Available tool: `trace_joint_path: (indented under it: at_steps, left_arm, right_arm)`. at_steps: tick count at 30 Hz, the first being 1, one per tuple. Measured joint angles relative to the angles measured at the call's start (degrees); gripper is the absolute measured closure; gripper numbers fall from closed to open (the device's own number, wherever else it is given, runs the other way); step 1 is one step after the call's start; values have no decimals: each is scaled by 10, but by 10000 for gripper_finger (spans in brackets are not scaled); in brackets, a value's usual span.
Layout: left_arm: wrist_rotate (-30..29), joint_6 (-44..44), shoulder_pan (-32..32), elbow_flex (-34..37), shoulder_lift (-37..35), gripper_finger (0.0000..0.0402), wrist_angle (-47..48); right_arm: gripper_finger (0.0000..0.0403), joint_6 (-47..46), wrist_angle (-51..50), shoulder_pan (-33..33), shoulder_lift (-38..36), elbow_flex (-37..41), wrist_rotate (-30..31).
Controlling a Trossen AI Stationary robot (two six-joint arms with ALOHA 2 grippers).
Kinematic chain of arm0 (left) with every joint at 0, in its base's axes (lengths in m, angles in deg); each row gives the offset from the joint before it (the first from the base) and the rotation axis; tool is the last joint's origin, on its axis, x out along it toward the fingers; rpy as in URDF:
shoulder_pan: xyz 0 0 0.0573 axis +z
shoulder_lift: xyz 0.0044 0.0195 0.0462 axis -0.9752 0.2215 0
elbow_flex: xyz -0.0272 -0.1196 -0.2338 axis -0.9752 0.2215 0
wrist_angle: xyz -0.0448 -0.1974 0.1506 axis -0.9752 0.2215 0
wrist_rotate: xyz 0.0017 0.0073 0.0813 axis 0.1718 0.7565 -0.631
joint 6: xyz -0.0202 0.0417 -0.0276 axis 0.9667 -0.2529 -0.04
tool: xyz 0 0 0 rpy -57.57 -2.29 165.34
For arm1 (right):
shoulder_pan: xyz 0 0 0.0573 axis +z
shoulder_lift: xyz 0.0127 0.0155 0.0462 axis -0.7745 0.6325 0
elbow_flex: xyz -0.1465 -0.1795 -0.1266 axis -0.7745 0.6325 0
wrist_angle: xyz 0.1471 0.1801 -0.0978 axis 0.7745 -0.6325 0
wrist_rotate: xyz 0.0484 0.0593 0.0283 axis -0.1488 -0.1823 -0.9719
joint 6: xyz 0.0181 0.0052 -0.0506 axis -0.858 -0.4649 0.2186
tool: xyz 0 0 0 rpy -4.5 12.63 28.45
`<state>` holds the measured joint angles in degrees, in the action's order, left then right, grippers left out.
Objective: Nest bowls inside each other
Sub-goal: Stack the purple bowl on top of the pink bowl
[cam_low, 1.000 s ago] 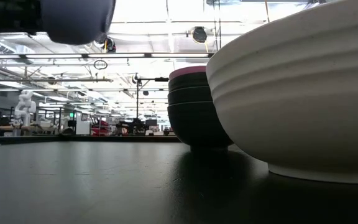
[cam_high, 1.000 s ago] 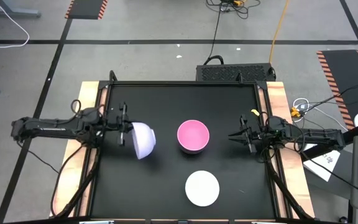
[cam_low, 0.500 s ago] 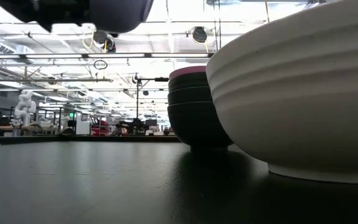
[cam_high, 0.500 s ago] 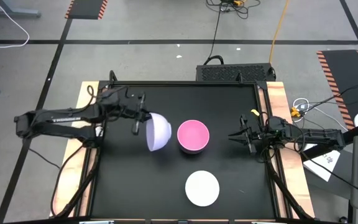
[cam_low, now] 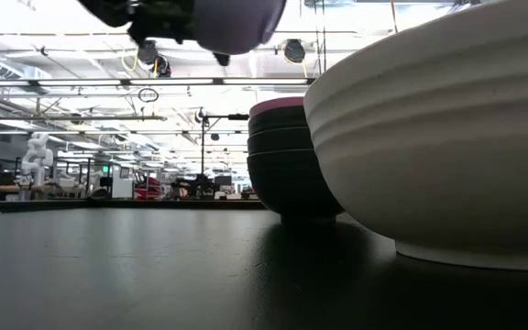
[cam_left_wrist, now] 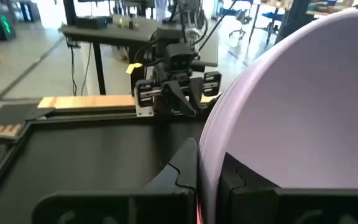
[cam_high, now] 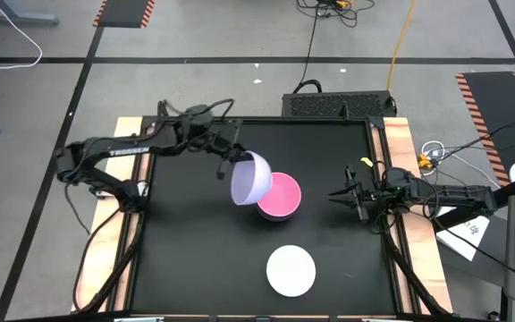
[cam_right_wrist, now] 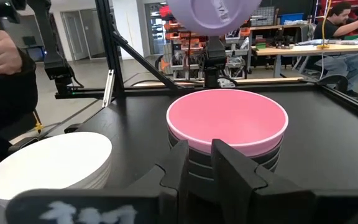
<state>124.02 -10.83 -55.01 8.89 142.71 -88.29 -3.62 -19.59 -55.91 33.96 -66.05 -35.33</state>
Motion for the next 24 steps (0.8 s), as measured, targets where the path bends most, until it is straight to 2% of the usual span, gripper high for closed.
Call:
trace_joint_path:
  at_steps: [8, 14, 24]
  left_arm:
    - [16, -26, 3, -147, 110, 392, 145]
    - [9, -37, 3, -227, 169, 392, 246]
    - [6, -38, -18, -300, 239, 392, 293]
  right_arm:
    - [339, 0, -2, 0, 0, 0, 0]
    - [339, 0, -2, 0, 0, 0, 0]
    - [339, 4, -3, 0, 0, 0, 0]
